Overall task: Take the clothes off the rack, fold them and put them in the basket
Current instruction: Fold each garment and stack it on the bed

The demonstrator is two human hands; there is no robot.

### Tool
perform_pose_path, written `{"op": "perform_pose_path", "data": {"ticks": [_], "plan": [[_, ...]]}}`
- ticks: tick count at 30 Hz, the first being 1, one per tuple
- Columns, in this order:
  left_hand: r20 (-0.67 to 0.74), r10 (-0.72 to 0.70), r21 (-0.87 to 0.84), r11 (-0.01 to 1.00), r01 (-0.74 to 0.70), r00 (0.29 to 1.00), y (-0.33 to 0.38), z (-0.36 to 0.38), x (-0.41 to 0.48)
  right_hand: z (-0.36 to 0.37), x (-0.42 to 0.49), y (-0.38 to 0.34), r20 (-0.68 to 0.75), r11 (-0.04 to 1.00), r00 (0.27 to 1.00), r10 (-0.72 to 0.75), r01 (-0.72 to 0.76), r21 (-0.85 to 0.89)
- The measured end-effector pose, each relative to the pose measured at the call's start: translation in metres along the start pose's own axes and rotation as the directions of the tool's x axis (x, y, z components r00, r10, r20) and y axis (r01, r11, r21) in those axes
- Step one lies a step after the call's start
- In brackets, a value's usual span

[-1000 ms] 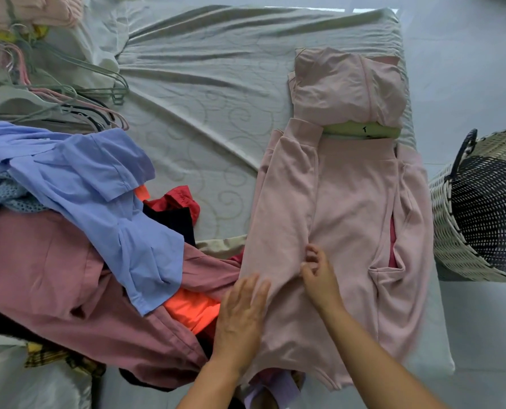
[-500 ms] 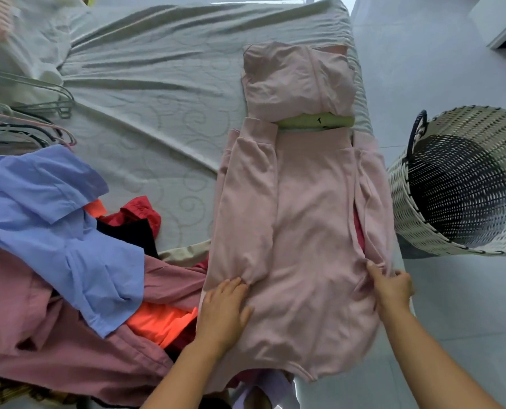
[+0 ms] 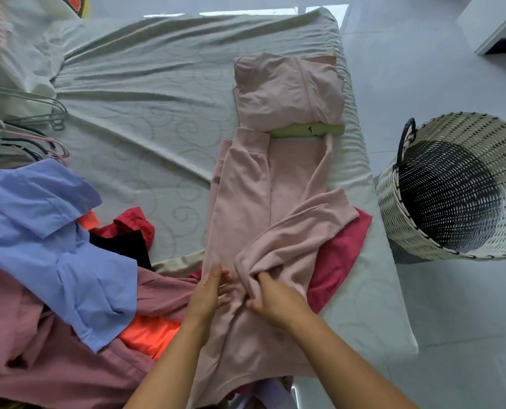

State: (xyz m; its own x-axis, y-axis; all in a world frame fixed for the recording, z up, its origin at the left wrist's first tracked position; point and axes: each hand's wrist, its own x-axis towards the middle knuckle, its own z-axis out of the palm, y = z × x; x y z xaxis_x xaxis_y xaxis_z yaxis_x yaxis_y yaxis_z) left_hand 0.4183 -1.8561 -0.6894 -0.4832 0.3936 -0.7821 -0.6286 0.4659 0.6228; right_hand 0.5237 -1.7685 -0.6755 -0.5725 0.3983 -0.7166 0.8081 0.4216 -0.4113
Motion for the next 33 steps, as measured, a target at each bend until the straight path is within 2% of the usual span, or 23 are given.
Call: {"op": "perform_pose_path", "data": {"ticks": [1, 3, 5, 7, 9, 10, 11, 13, 14, 15, 17, 18, 19, 20, 22, 23, 24, 26, 27, 29, 31, 33], "plan": [[-0.01, 0.062, 0.122, 0.991, -0.06, 0.998, -0.001, -0.005, 0.005, 0.007, 0.002, 0.005, 0.061, 1.0, 0.998, 0.0, 0.0, 0.001], [0.01, 0.228, 0.393, 0.895, -0.213, 0.974, -0.002, -0.01, 0.014, 0.01, 0.004, 0.015, 0.06, 0.983, 0.998, -0.036, 0.024, 0.182], [0.06, 0.402, 0.61, 0.71, -0.352, 0.914, 0.002, -0.007, 0.023, 0.003, 0.009, 0.027, -0.066, 0.886, 0.997, 0.032, 0.003, 0.464], [0.17, 0.513, 0.695, 0.543, -0.472, 0.841, 0.013, 0.007, 0.031, -0.012, 0.02, 0.04, -0.243, 0.766, 0.95, 0.195, 0.007, 0.642], [0.279, 0.531, 0.71, 0.447, -0.544, 0.8, 0.024, 0.027, 0.042, -0.035, 0.033, 0.053, -0.452, 0.766, 0.83, 0.326, 0.048, 0.641], [0.314, 0.498, 0.733, 0.414, -0.539, 0.808, 0.028, 0.037, 0.049, -0.047, 0.04, 0.057, -0.506, 0.771, 0.777, 0.374, 0.042, 0.635], [0.332, 0.422, 0.774, 0.389, -0.499, 0.844, 0.032, 0.046, 0.056, -0.057, 0.05, 0.064, -0.522, 0.757, 0.729, 0.443, 0.008, 0.654], [0.323, 0.239, 0.86, 0.329, -0.389, 0.916, 0.038, 0.058, 0.064, -0.074, 0.068, 0.08, -0.437, 0.628, 0.64, 0.632, -0.092, 0.773], [0.332, 0.198, 0.863, 0.331, -0.381, 0.922, 0.042, 0.061, 0.064, -0.079, 0.075, 0.088, -0.382, 0.533, 0.596, 0.706, -0.093, 0.841], [0.371, 0.179, 0.822, 0.393, -0.412, 0.911, 0.047, 0.063, 0.062, -0.083, 0.081, 0.096, -0.34, 0.441, 0.585, 0.737, -0.034, 0.897], [0.495, 0.171, 0.569, 0.677, -0.467, 0.852, 0.055, 0.058, 0.051, -0.089, 0.085, 0.098, -0.278, 0.288, 0.634, 0.721, 0.09, 0.953], [0.515, 0.178, 0.394, 0.82, -0.415, 0.839, 0.06, 0.05, 0.043, -0.09, 0.086, 0.095, -0.278, 0.256, 0.668, 0.69, 0.135, 0.957], [0.487, 0.194, 0.215, 0.918, -0.332, 0.851, 0.066, 0.038, 0.036, -0.092, 0.087, 0.088, -0.308, 0.257, 0.706, 0.638, 0.181, 0.949], [0.433, 0.207, 0.056, 0.965, -0.255, 0.877, 0.071, 0.022, 0.031, -0.095, 0.088, 0.08, -0.336, 0.269, 0.758, 0.559, 0.217, 0.938], [0.325, 0.14, -0.121, 0.987, -0.106, 0.935, 0.068, -0.015, 0.028, -0.1, 0.091, 0.062, -0.346, 0.349, 0.854, 0.39, 0.21, 0.913], [0.314, 0.061, -0.127, 0.992, -0.021, 0.948, 0.06, -0.035, 0.03, -0.103, 0.097, 0.056, -0.346, 0.403, 0.861, 0.374, 0.185, 0.896], [0.335, -0.039, -0.094, 0.993, 0.075, 0.941, 0.054, -0.05, 0.029, -0.105, 0.105, 0.054, -0.375, 0.467, 0.829, 0.414, 0.161, 0.87], [0.312, -0.224, 0.047, 0.974, 0.221, 0.923, 0.042, -0.069, 0.035, -0.114, 0.123, 0.055, -0.474, 0.606, 0.721, 0.506, 0.093, 0.79], [0.287, -0.243, 0.102, 0.97, 0.223, 0.927, 0.041, -0.072, 0.042, -0.121, 0.132, 0.054, -0.518, 0.669, 0.672, 0.529, 0.045, 0.742], [0.189, -0.184, 0.111, 0.98, 0.165, 0.965, 0.05, -0.068, 0.063, -0.136, 0.148, 0.051, -0.582, 0.754, 0.593, 0.556, -0.065, 0.654], [0.053, -0.103, 0.172, 0.981, 0.092, 0.993, 0.068, -0.057, 0.09, -0.148, 0.162, 0.044, -0.595, 0.804, 0.589, 0.547, -0.171, 0.57], [0.066, -0.021, 0.253, 0.967, 0.004, 0.998, 0.086, -0.04, 0.112, -0.157, 0.175, 0.04, -0.59, 0.82, 0.586, 0.555, -0.268, 0.505]]}}
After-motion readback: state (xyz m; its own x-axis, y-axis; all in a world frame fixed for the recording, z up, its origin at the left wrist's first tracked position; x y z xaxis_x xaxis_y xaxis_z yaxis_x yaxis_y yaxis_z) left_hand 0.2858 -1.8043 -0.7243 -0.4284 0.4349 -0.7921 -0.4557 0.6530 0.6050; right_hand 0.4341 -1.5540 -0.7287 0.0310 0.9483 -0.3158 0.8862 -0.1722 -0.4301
